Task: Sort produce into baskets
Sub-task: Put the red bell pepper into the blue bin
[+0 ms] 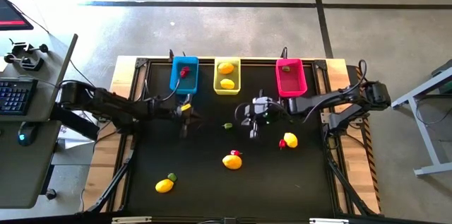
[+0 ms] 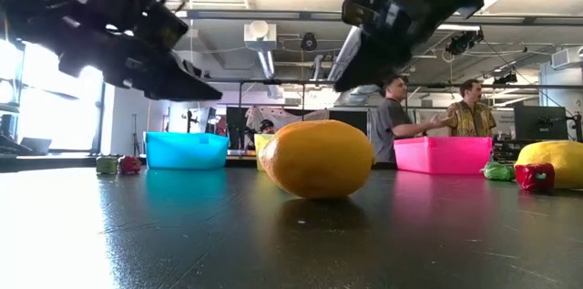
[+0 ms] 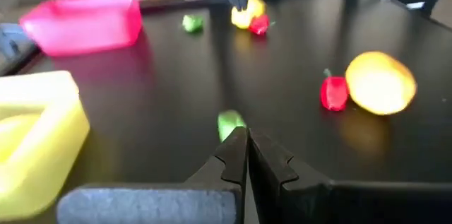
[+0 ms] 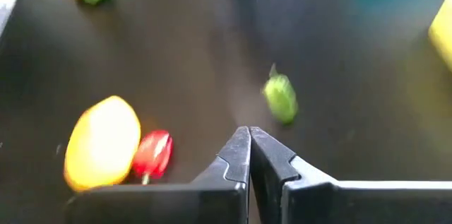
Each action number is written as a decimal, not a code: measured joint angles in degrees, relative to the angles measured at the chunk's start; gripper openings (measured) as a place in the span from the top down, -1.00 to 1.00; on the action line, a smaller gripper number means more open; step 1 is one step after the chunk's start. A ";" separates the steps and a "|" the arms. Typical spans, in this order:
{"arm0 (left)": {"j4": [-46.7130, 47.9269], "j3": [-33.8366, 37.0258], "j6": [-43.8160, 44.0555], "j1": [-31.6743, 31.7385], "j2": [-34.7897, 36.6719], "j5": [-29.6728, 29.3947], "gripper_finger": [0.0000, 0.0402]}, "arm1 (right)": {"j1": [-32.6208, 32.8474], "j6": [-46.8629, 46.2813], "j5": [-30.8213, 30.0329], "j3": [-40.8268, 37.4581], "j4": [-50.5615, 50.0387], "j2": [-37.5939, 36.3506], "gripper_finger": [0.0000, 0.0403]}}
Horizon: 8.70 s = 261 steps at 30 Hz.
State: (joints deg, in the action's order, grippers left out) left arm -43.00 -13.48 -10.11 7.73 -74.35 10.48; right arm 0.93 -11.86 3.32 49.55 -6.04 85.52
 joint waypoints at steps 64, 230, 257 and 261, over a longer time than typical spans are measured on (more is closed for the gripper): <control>-9.07 5.34 -3.52 -4.40 0.01 -15.23 1.00 | 24.22 -8.84 -12.59 10.37 -53.24 12.83 0.80; 46.23 -13.83 6.24 15.68 16.73 -28.60 0.94 | 12.44 15.32 -43.12 19.44 11.10 14.93 0.72; 66.24 -36.86 9.22 43.69 -15.70 -20.40 0.85 | 9.60 11.24 -39.43 19.29 4.88 14.91 1.00; 66.29 -36.89 8.50 43.67 -15.71 -22.71 0.73 | 9.62 11.21 -39.26 19.29 4.64 14.91 1.00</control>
State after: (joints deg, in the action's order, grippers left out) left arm 23.29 -50.37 -1.61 51.40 -90.06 -12.23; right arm 10.55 -0.64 -35.94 68.84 -1.40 100.42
